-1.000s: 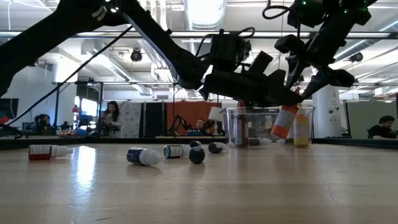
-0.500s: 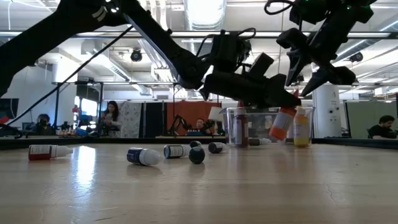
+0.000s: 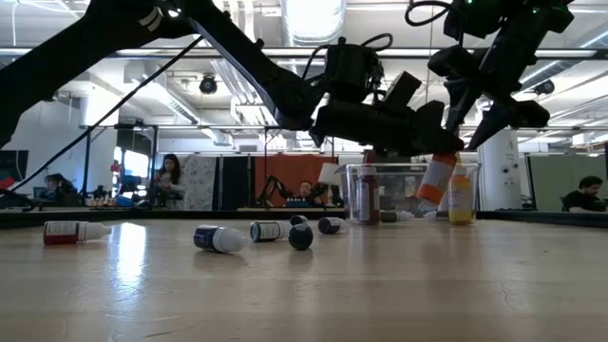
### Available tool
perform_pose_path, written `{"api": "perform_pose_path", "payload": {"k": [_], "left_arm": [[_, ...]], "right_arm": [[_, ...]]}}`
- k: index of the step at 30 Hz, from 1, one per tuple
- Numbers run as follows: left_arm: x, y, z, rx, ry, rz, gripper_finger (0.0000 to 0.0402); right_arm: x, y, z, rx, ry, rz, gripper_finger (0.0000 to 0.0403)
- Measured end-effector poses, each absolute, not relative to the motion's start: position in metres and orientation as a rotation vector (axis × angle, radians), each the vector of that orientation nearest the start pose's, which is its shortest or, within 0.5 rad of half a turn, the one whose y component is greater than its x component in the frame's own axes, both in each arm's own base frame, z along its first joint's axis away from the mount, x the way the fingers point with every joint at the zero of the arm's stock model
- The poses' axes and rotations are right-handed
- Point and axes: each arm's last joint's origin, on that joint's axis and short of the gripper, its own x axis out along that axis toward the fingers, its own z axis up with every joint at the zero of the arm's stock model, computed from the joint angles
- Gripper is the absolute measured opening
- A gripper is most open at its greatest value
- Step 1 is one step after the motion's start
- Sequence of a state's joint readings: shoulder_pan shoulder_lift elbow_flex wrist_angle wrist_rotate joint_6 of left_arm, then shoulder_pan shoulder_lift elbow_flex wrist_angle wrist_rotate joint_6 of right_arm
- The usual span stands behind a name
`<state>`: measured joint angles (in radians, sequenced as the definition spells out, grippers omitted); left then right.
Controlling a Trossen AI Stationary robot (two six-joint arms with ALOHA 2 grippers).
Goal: Pick & Place food coloring
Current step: Put the large orange food coloring bottle into the transparent bin
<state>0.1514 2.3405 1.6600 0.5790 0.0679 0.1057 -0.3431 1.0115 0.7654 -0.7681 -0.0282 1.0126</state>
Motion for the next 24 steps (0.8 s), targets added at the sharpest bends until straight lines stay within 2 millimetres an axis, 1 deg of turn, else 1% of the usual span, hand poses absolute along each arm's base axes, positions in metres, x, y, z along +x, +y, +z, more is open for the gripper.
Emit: {"api": "perform_pose_path", "payload": {"k": [5, 19, 24], "left_arm": [[0.5231, 0.0723, 0.1759, 0.094, 0.103, 0.067, 0.0104], [0.5243, 0.0725, 0.1806, 0.096, 0.088, 0.071, 0.0104], [0.5239, 0.0728, 0.1796, 0.096, 0.092, 0.073, 0.0104]], "right_arm": [[0.1747, -0.0616, 0.245, 1.104, 0.754, -0.771, 0.0203], [0.1798, -0.0636, 0.2386, 1.12, 0.776, -0.805, 0.0202], [0.1794, -0.0639, 0.2395, 1.112, 0.762, -0.815, 0.0181]]}}
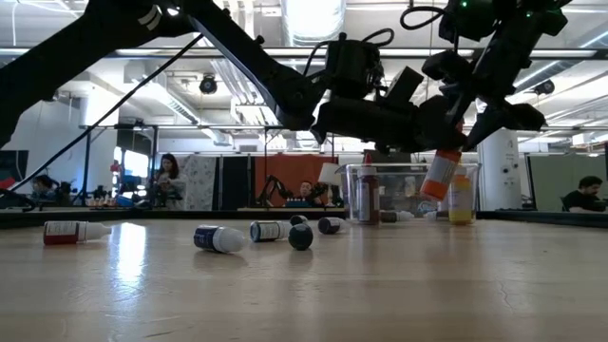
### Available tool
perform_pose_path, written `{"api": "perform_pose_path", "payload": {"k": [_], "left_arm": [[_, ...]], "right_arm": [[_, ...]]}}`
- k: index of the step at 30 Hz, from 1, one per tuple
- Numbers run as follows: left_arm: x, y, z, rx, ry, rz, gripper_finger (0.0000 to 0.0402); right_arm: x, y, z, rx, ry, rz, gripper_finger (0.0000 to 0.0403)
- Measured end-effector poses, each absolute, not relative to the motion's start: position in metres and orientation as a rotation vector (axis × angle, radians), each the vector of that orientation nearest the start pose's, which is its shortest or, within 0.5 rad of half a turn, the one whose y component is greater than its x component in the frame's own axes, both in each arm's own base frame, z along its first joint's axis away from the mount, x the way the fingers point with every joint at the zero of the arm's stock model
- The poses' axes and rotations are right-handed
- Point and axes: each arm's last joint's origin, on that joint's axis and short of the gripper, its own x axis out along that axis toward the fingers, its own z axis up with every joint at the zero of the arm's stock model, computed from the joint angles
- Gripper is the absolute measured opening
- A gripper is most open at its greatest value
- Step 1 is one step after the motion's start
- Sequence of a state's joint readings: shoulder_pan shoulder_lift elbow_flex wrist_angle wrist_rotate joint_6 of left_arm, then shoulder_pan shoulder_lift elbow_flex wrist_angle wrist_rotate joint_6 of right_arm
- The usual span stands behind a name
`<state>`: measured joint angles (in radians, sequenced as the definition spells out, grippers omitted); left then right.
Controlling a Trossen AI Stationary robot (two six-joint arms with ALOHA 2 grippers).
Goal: Pick & Place food coloring
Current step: Put the large orange food coloring bottle into the transparent bin
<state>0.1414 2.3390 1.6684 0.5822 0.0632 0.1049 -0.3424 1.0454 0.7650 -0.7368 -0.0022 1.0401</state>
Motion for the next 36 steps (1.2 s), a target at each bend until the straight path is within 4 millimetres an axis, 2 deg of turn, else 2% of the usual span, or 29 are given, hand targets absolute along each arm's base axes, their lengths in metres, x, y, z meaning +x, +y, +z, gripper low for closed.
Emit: {"api": "perform_pose_path", "payload": {"k": [9, 19, 24, 27, 36], "left_arm": [[0.525, 0.073, 0.181, 0.096, 0.092, 0.072, 0.0104], [0.525, 0.073, 0.181, 0.096, 0.095, 0.073, 0.0104], [0.525, 0.074, 0.18, 0.095, 0.124, 0.142, 0.0104], [0.524, 0.074, 0.182, 0.073, 0.124, 0.197, 0.0104], [0.521, 0.074, 0.191, 0.055, 0.162, 0.209, 0.0105]], "right_arm": [[0.18, -0.064, 0.239, 1.131, 0.76, -0.812, 0.013], [0.18, -0.063, 0.239, 1.149, 0.765, -0.811, 0.0121], [0.179, -0.064, 0.24, 1.123, 0.757, -0.81, 0.0108], [0.179, -0.064, 0.242, 1.109, 0.752, -0.81, 0.0106], [0.18, -0.064, 0.246, 1.097, 0.742, -0.798, 0.0104]]}}
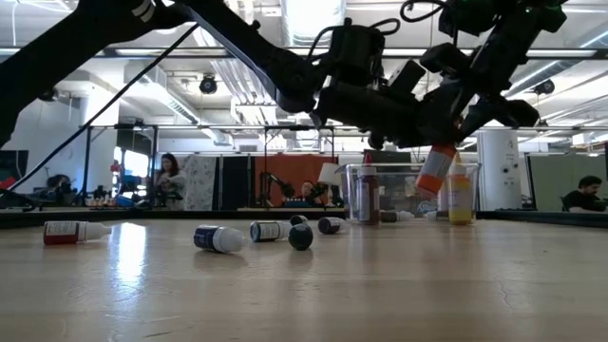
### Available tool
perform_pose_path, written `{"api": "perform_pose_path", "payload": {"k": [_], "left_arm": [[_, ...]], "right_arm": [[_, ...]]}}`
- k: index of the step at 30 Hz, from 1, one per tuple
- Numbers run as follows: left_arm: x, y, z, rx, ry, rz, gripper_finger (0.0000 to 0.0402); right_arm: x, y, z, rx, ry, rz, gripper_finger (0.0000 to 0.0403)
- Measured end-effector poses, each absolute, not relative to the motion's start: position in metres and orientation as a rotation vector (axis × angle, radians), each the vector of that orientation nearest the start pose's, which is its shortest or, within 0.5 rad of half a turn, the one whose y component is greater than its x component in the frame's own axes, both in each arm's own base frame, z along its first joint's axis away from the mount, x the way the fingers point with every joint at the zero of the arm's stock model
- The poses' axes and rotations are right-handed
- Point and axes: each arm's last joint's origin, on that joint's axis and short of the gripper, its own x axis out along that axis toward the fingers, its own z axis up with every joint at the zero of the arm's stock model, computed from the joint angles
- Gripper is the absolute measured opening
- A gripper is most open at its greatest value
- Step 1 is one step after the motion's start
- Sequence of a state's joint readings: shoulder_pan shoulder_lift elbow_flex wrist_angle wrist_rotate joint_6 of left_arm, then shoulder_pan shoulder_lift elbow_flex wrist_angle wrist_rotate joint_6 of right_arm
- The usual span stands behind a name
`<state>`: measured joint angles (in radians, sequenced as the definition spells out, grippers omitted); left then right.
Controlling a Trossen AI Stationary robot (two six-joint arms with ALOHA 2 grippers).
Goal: Pick & Place food coloring
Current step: Put the large orange food coloring bottle into the transparent bin
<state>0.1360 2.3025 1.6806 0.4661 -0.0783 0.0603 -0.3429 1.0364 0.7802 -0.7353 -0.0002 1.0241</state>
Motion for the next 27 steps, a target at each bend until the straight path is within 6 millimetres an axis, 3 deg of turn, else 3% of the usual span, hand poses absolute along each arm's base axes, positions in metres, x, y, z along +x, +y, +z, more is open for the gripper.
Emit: {"api": "perform_pose_path", "payload": {"k": [10, 17, 23, 27], "left_arm": [[0.518, 0.077, 0.193, -0.061, 0.191, 0.253, 0.0142], [0.514, 0.076, 0.195, -0.04, 0.267, 0.291, 0.0175], [0.504, 0.07, 0.217, 0.011, 0.339, 0.282, 0.0177], [0.495, 0.068, 0.239, 0.014, 0.34, 0.294, 0.0177]], "right_arm": [[0.175, -0.063, 0.242, 1.074, 0.792, -0.836, 0.0105], [0.174, -0.064, 0.244, 1.041, 0.8, -0.828, 0.0106], [0.168, -0.061, 0.266, 0.94, 0.849, -0.832, 0.0106], [0.165, -0.062, 0.294, 0.801, 0.834, -0.823, 0.0106]]}}
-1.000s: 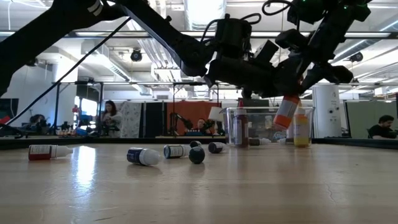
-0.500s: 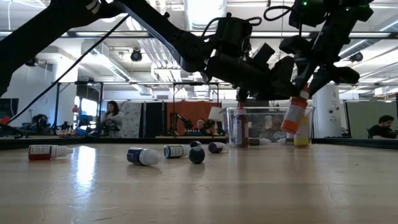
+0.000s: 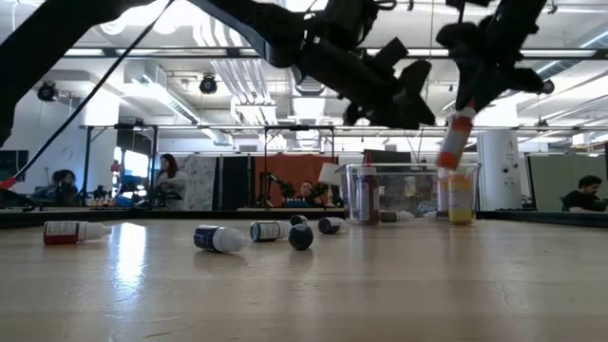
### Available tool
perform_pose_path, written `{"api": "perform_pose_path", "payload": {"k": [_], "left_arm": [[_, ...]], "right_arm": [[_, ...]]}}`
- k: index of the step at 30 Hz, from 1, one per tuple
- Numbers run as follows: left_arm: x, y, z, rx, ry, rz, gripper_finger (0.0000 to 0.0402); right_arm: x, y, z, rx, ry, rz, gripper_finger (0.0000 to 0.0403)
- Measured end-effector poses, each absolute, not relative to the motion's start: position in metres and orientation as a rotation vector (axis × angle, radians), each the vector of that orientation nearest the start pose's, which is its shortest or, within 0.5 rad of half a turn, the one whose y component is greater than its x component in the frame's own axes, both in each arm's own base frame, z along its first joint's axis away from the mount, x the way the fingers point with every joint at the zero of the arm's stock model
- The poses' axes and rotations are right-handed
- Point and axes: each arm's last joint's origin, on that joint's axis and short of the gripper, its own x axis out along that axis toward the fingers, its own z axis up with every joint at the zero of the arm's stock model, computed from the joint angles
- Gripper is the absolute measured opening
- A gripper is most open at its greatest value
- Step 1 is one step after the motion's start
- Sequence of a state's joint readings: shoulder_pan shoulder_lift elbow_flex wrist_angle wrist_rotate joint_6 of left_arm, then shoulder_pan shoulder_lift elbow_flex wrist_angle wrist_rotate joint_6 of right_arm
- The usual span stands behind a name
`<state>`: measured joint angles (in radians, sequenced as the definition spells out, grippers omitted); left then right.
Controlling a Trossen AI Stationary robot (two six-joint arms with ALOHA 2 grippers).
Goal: Pick & Place food coloring
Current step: Put the large orange food coloring bottle into the transparent bin
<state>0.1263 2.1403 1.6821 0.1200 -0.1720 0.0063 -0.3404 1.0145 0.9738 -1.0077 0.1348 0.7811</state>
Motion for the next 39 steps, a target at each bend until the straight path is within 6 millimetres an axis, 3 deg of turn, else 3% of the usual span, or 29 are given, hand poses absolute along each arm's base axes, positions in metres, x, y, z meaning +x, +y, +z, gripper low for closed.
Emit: {"api": "perform_pose_path", "payload": {"k": [5, 10, 17, 25, 33, 39], "left_arm": [[0.477, 0.069, 0.243, -0.033, 0.469, 0.382, 0.0177], [0.452, 0.066, 0.257, -0.159, 0.393, 0.417, 0.0177], [0.393, 0.058, 0.256, -0.333, 0.325, 0.513, 0.0177], [0.331, 0.05, 0.249, -0.484, 0.202, 0.59, 0.0177], [0.304, 0.048, 0.242, -0.512, 0.178, 0.594, 0.0177], [0.302, 0.048, 0.24, -0.507, 0.185, 0.607, 0.0177]], "right_arm": [[0.173, -0.077, 0.321, 0.585, 0.818, -0.831, 0.0106], [0.196, -0.108, 0.326, 0.435, 0.912, -0.83, 0.0106], [0.23, -0.158, 0.298, 0.336, 1.107, -0.699, 0.0106], [0.227, -0.214, 0.26, 0.416, 1.193, -0.709, 0.0106], [0.237, -0.23, 0.238, 0.489, 1.19, -0.638, 0.0111], [0.237, -0.231, 0.233, 0.492, 1.216, -0.66, 0.0152]]}}
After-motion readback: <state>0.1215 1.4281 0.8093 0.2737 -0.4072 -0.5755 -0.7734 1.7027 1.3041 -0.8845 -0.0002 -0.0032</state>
